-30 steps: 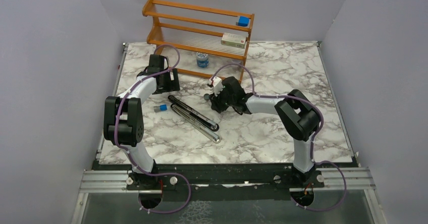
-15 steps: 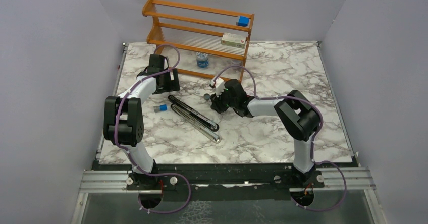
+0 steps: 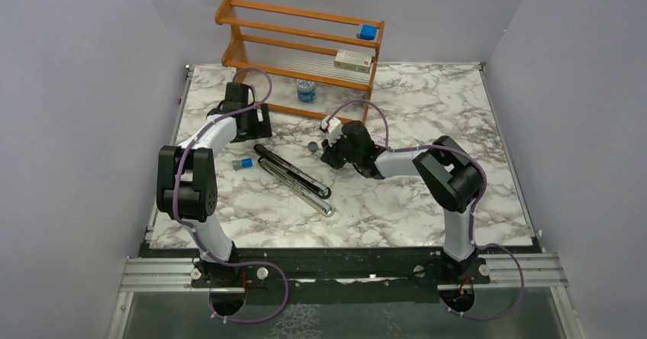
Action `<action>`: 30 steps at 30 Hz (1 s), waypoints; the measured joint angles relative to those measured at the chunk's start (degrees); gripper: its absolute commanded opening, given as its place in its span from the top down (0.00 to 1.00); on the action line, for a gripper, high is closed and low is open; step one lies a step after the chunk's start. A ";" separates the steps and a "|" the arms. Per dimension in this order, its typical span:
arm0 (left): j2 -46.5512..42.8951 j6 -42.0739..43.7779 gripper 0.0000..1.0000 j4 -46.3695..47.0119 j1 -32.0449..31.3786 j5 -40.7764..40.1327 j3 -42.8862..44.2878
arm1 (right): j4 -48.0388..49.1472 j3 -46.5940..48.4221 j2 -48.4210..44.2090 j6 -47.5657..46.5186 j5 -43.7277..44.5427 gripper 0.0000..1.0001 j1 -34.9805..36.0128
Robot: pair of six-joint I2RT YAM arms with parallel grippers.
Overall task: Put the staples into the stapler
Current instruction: Pick up the staple from the center of the board.
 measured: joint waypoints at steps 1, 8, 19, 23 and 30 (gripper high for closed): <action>0.00 0.00 0.13 0.02 0.00 0.00 0.00 | 0.07 -0.04 0.00 0.04 0.00 0.86 -0.02; 0.00 0.00 0.13 0.02 0.00 0.02 0.00 | -1.01 -0.04 -0.70 0.13 -0.07 0.88 -0.07; 0.00 -0.02 0.13 0.02 0.00 0.02 0.00 | -13.75 3.67 -7.32 0.52 0.68 0.88 0.48; 0.00 -0.02 0.13 0.02 0.00 0.02 0.00 | -17.97 4.59 -9.62 1.77 3.28 0.89 2.97; 0.00 -0.02 0.14 0.02 0.00 0.02 0.00 | -26.71 5.44 -12.83 6.27 6.21 0.88 8.63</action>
